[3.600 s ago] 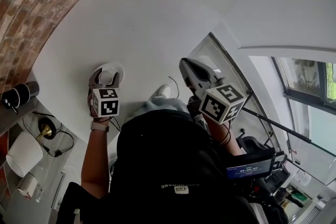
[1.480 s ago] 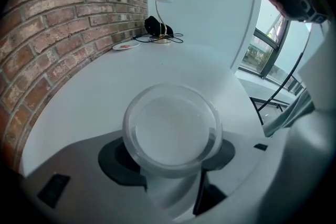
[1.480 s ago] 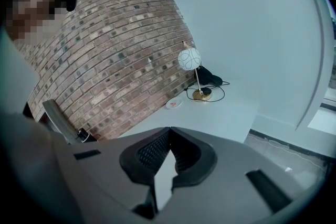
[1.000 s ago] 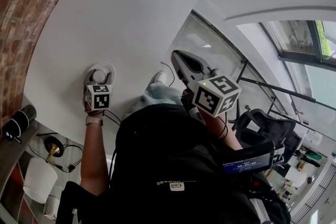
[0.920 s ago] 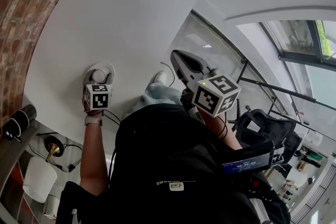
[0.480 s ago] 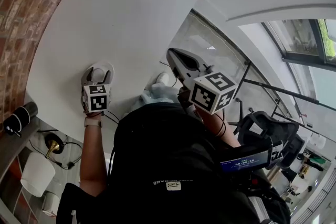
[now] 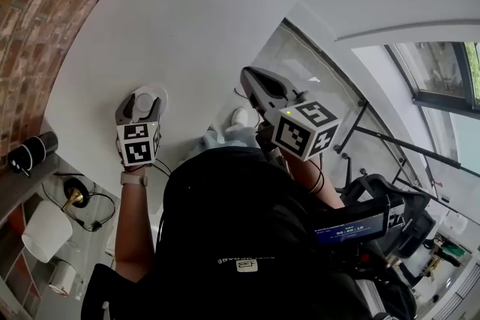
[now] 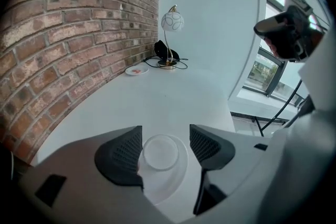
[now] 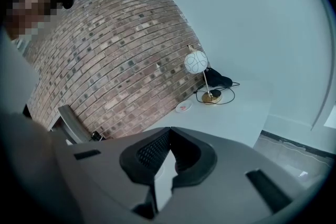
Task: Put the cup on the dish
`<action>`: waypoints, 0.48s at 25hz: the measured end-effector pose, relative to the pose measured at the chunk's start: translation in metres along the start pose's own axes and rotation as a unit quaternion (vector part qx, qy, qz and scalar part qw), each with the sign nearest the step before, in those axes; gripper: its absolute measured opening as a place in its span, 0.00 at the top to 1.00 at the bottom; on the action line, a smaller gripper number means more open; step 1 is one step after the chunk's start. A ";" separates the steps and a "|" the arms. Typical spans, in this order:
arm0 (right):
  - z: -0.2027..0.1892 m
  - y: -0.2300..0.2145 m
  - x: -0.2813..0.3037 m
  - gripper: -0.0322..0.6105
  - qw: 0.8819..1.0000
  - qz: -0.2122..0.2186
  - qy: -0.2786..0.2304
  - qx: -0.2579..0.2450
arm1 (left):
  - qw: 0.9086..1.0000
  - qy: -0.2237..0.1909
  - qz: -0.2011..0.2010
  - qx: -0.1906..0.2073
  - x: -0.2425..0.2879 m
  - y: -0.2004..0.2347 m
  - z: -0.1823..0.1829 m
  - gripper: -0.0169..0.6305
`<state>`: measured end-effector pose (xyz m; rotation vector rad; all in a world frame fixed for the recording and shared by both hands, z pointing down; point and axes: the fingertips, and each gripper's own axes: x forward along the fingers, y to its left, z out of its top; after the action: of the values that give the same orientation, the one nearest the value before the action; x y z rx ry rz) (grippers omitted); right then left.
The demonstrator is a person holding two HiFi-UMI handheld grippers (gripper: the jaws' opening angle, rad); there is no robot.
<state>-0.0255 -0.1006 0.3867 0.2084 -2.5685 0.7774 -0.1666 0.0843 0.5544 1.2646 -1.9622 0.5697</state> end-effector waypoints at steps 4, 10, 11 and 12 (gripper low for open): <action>0.005 -0.002 0.002 0.95 1.000 0.019 0.000 0.000 | 1.000 -0.017 0.010 -0.011 -0.015 -0.007 0.017 0.56; 0.011 -0.002 0.008 0.95 0.999 0.053 0.007 -0.005 | 0.997 -0.046 0.037 -0.050 -0.041 -0.011 0.033 0.56; 0.013 -0.001 0.009 0.95 0.998 0.059 0.009 -0.007 | 0.996 -0.050 0.039 -0.059 -0.046 -0.011 0.035 0.56; 0.014 0.000 0.011 0.95 0.998 0.066 0.010 -0.010 | 0.995 -0.056 0.043 -0.067 -0.051 -0.012 0.038 0.56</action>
<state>-0.0406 -0.1085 0.3807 0.0258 -2.5904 0.7954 -0.1557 0.0828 0.4909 1.1553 -2.1181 0.4102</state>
